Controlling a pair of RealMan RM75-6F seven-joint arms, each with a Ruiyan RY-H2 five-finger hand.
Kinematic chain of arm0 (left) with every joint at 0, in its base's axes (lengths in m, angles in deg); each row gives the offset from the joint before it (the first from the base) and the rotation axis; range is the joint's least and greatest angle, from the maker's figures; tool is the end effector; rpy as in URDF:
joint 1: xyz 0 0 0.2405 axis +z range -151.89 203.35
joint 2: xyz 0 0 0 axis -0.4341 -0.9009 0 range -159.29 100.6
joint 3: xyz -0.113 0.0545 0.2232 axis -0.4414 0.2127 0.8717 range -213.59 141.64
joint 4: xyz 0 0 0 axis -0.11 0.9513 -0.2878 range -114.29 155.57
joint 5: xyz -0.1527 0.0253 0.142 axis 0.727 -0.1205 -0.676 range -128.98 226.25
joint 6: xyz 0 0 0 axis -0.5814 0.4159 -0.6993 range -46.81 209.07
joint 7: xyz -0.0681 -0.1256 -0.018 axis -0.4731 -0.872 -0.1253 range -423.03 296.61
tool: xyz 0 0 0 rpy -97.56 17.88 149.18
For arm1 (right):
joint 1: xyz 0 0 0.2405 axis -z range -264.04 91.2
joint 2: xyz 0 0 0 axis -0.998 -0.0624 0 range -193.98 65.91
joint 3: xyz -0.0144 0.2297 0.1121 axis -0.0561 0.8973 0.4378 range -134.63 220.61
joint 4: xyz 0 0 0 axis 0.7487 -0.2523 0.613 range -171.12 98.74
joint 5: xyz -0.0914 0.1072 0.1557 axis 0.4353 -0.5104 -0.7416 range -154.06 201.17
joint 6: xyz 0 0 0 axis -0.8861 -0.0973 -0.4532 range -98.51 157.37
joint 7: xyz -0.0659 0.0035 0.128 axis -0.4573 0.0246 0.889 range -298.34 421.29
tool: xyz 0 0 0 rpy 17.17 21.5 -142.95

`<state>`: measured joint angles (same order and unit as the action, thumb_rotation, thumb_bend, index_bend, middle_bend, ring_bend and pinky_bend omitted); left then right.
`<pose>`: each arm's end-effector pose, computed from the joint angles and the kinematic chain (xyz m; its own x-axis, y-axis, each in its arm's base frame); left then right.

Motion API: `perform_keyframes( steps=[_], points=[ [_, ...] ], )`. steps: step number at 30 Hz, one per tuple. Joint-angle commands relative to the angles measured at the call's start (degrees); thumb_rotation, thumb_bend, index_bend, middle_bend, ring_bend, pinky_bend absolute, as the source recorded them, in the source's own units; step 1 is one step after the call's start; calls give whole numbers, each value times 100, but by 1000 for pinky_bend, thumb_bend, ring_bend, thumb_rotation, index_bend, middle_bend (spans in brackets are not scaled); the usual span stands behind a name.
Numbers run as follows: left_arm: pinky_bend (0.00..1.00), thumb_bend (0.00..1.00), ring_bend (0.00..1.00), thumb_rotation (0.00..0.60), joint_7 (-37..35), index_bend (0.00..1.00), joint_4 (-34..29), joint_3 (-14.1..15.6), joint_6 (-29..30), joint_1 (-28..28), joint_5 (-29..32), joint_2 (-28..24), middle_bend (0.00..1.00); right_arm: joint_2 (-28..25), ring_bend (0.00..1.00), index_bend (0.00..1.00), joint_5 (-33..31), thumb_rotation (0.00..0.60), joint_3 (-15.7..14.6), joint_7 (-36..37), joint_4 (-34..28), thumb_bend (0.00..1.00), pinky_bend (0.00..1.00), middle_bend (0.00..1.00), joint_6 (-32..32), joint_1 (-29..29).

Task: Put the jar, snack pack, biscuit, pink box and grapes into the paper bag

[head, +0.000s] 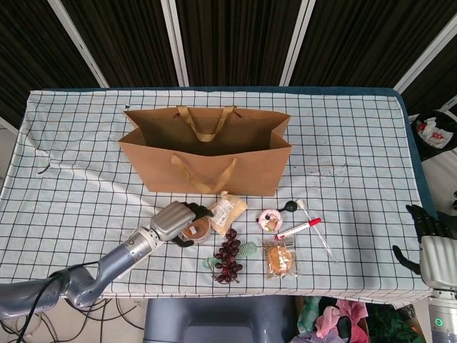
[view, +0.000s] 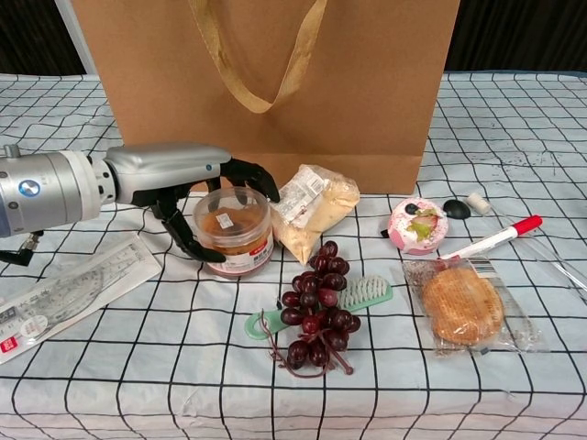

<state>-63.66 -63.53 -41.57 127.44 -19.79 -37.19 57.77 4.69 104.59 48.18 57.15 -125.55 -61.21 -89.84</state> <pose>-0.1218 0.3143 -0.0398 0.4771 0.3909 0.7872 0.7536 -0.6428 -0.1376 -0.3219 -0.1801 0.1613 0.4352 0.1158 0.8928 -0.8990 0.1100 0.4239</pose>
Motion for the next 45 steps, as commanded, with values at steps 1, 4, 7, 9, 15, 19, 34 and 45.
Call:
perform_keyframes(
  steps=[1,4,7,9,15,19,34,45],
  points=[
    [434,275,320,600,-123,257,-142,-40,332,74,-157,-140,385,-4,199,134,-19,600,28,0,-18,195,218,123,-31,21],
    [434,275,320,600,-173,257,-387,-64,728,176,-352,-373,385,-19,199,134,-36,600,66,15,-41,197,218,124,-75,51],
    [434,275,320,600,-204,258,-623,-98,1042,262,-500,-595,385,-28,199,135,-41,600,86,23,-48,197,217,123,-91,65],
    [433,275,320,600,-280,258,-871,-130,1324,343,-641,-814,384,-31,199,135,-53,600,99,29,-48,198,218,123,-89,73],
    [434,273,320,600,-667,257,-1537,-189,1575,395,-823,-1500,384,-16,199,134,-74,600,130,22,-40,199,218,123,-57,74],
    [434,274,320,600,-608,257,-1797,-435,1836,391,-850,-1815,383,-5,199,134,-77,600,148,5,-38,199,218,123,-46,74],
    [444,273,320,600,-583,273,-2348,-1815,2503,140,75,-2298,374,-43,199,135,-147,600,240,-63,-133,200,218,123,-77,126],
    [445,263,320,600,-295,282,-1283,-2175,1864,-549,1139,-1796,363,-11,199,134,-172,600,236,-134,-93,200,218,123,31,111]
  ],
)
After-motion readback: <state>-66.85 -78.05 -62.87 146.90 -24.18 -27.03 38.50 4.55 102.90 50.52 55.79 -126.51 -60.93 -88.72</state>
